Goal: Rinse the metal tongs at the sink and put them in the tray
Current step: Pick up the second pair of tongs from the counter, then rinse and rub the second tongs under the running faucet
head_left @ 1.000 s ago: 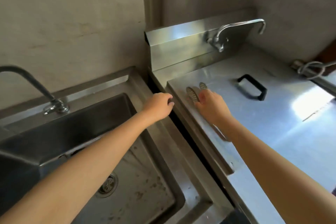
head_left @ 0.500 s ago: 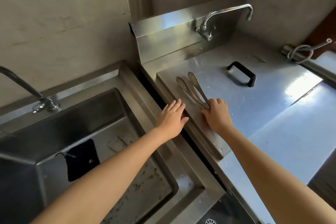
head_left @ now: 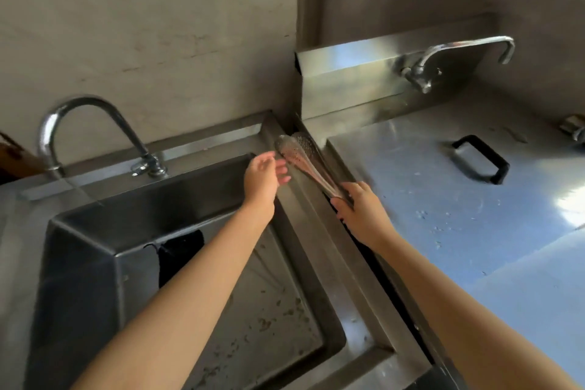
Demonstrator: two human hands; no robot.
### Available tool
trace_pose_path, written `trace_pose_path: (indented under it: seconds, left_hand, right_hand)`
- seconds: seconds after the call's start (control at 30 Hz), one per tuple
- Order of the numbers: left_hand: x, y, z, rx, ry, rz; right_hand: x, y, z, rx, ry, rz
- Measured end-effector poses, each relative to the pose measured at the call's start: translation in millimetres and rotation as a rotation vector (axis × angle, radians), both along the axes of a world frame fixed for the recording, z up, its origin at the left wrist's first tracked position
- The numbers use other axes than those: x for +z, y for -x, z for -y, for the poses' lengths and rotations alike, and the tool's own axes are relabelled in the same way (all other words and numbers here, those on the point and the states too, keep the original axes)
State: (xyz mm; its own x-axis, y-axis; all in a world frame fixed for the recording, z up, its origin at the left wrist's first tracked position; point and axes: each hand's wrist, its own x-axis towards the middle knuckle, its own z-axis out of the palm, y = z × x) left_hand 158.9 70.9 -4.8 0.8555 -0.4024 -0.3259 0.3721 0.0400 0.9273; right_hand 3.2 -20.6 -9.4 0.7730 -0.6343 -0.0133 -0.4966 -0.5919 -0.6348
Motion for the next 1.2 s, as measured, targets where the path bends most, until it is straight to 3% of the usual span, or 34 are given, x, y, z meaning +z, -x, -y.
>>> trace_pose_path:
  seconds: [0.43, 0.63, 1.03, 1.2]
  left_hand:
    - [-51.1, -125.5, -200.7, 0.376, 0.133, -0.294]
    - [-75.1, -167.9, -255.3, 0.418, 0.067, -0.322]
    - [-114.8, -220.7, -263.4, 0.228, -0.007, -0.255]
    - [-131.1, -229.2, -255.0, 0.204, -0.187, -0.133]
  right_hand:
    - [-71.5, -147.5, -151.1, 0.386, -0.433, -0.029]
    - [-102.7, -195.3, -203.0, 0.373, -0.667, -0.032]
    - [-166.4, -234.5, -237.9, 0.315, -0.599, -0.092]
    - [-193.1, -229.7, -249.4, 0.283, -0.554, -0.116]
